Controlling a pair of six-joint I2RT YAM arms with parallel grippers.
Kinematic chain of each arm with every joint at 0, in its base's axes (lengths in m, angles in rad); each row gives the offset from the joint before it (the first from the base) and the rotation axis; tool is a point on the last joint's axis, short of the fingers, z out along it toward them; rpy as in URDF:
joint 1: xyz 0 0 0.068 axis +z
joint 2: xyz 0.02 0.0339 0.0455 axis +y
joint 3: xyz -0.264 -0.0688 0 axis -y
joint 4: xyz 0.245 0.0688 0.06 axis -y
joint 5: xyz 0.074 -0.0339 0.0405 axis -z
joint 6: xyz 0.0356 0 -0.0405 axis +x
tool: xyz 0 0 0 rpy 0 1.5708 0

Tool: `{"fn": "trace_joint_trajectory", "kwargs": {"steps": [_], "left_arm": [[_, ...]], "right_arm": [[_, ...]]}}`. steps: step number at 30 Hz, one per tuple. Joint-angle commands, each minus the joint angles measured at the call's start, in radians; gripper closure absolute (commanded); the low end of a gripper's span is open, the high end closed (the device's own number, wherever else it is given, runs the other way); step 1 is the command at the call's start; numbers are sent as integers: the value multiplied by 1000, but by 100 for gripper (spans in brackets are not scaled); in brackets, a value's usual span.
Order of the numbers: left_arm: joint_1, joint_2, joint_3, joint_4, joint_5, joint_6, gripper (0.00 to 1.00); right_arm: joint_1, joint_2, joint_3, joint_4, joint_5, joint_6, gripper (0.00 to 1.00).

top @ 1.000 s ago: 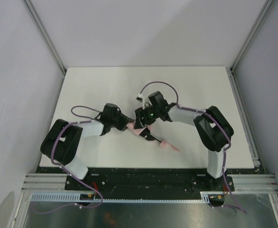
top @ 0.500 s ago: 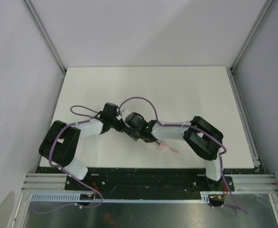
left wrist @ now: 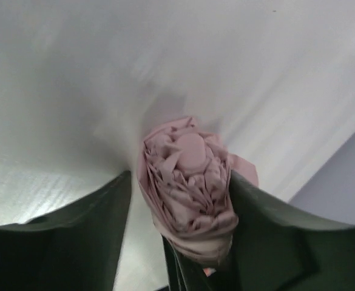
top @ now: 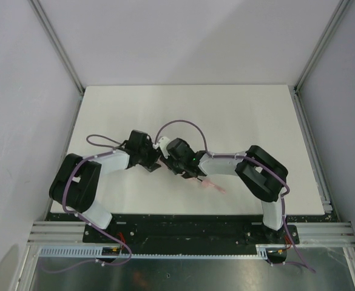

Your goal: Put away the umbrella

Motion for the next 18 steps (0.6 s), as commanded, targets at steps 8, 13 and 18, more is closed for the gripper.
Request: {"fn": "trace_joint_trajectory", "kwargs": {"steps": [8, 13, 18], "left_arm": [[50, -7, -6, -99, -2, 60, 10], [54, 26, 7, -95, 3, 51, 23], [42, 54, 16, -86, 24, 36, 33]], "right_arm": [[-84, 37, -71, 16, -215, 32, 100], [-80, 24, -71, 18, -202, 20, 100], [-71, 12, -71, 25, -181, 6, 100]]}}
